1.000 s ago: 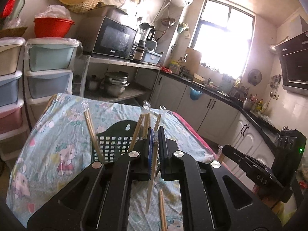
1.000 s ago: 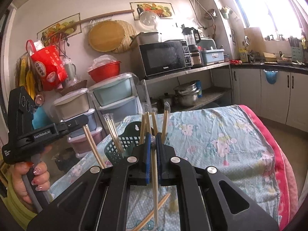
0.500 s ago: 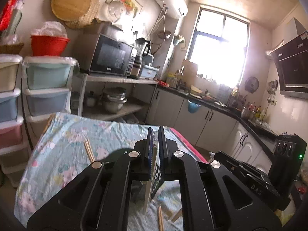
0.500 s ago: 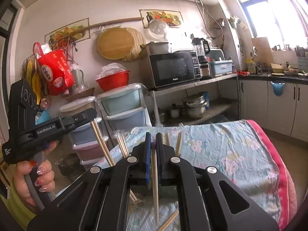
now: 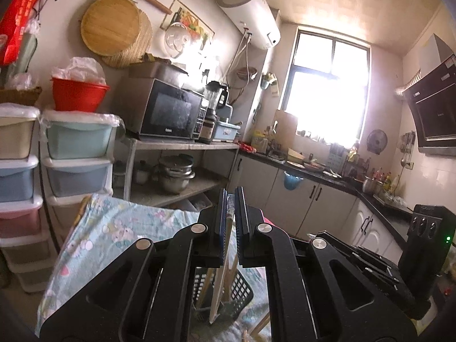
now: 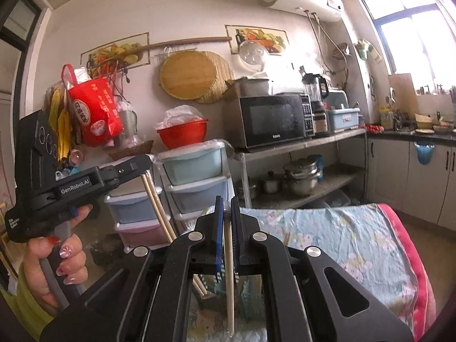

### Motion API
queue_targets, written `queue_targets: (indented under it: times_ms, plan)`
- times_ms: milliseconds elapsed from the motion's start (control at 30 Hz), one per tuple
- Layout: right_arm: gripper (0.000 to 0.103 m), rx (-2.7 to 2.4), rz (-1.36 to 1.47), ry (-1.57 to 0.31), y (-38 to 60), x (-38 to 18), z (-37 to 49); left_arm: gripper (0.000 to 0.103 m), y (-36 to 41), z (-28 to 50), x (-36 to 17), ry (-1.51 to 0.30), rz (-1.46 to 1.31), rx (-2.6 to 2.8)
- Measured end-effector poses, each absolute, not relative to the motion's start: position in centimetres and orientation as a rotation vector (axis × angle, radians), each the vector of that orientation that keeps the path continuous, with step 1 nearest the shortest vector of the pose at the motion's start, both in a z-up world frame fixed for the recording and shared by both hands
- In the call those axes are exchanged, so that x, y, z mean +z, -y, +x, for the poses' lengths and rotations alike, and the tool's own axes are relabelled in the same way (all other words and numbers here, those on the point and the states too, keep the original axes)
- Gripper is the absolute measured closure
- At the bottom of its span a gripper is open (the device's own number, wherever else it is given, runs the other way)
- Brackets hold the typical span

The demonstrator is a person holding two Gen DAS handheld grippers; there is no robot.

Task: Organize utensils
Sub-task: 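Lift the held chopsticks with both grippers and lower them into the holder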

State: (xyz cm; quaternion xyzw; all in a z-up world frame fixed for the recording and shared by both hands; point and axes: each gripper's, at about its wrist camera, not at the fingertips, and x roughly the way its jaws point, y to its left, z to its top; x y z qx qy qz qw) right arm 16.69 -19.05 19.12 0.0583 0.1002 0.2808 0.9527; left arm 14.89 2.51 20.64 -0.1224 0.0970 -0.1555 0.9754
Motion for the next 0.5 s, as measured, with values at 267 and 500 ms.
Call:
queue_targets:
  times_ms: [267,500]
  plan:
    - [0.098,0.587,0.103,-0.137,17.8,21.5,17.2,0.1,-3.3,15.6,21.6,-0.168,-0.246,-0.273]
    - [0.098,0.606,0.08,-0.097,16.5,23.2,18.0,0.1,-4.2,16.4,21.5,-0.165,-0.256,-0.243]
